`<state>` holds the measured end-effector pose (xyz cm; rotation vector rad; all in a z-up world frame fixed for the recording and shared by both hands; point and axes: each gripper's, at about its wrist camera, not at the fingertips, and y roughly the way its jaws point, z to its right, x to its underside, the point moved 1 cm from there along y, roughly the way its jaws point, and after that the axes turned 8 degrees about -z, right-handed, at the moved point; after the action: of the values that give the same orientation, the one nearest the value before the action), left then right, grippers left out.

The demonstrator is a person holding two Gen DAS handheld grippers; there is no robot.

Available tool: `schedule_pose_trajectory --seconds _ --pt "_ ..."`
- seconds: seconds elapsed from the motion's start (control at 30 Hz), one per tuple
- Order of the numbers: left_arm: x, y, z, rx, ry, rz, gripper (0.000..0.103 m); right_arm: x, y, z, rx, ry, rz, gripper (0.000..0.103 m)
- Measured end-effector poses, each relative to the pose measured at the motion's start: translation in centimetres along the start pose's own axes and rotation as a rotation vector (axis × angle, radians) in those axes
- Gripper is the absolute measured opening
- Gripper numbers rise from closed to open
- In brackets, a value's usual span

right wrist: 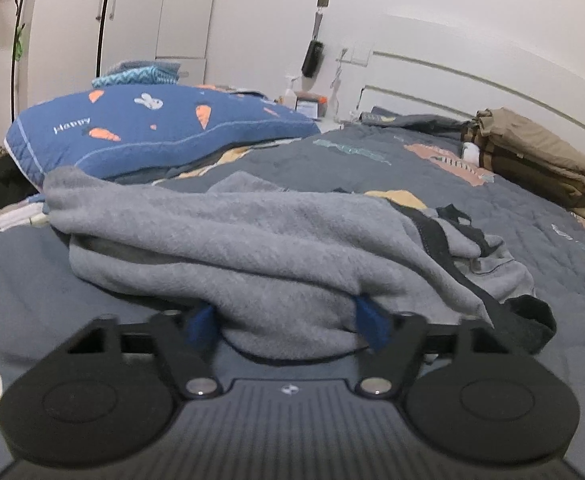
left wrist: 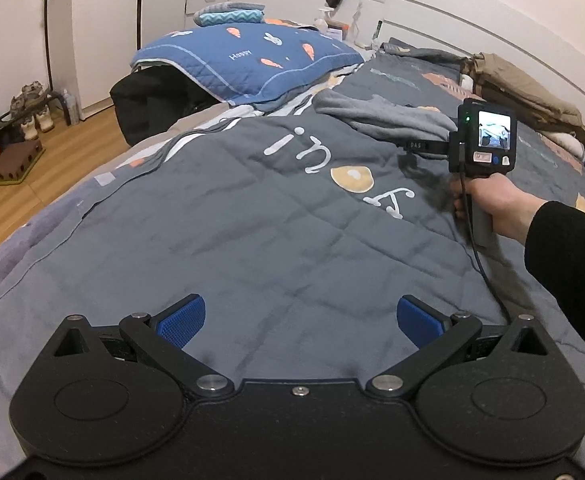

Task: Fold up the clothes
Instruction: 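Grasp the grey sweatshirt with the right gripper and lift it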

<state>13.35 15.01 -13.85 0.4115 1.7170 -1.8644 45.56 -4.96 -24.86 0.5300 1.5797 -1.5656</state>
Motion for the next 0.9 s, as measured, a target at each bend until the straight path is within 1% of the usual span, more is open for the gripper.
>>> schedule_pose_trajectory --seconds 0.07,0.1,0.17,0.2,0.3,0.37,0.57,0.67,0.8,0.9 --pt "0.0 -0.1 0.3 -0.005 0.011 0.0 0.103 0.0 -0.6 -0.2 0.01 0.0 0.012 0.044" --pt "0.0 -0.2 0.4 -0.006 0.015 0.004 0.103 -0.1 -0.9 -0.3 0.012 0.005 0.015 0.04" --pt "0.0 -0.6 0.7 -0.008 0.023 0.012 0.103 -0.3 -1.5 -0.5 0.015 0.014 0.02 0.028" --pt "0.0 -0.8 0.8 -0.008 0.027 0.018 0.103 -0.3 -2.0 -0.5 0.01 0.018 0.023 0.024" --pt "-0.1 -1.5 1.0 -0.008 0.029 0.034 0.103 -0.5 -3.3 -0.2 -0.007 0.031 0.026 0.017" --pt "-0.1 -2.0 1.1 -0.004 0.028 0.041 0.103 -0.5 -4.2 0.1 -0.016 0.041 0.026 0.01" --pt "-0.1 -3.9 1.5 0.018 0.031 0.081 0.103 -0.3 -7.2 0.4 -0.039 0.049 0.031 0.007" --pt "0.0 -4.6 2.0 0.011 0.05 0.096 0.103 0.0 -8.6 0.7 -0.046 0.058 0.037 0.007" --pt "0.0 -5.4 2.6 0.041 0.05 0.108 0.103 0.6 -10.6 1.5 -0.062 0.085 0.038 0.007" --pt "0.2 -6.1 3.3 0.047 0.075 0.132 0.103 1.2 -12.2 2.0 -0.077 0.082 0.036 0.007"
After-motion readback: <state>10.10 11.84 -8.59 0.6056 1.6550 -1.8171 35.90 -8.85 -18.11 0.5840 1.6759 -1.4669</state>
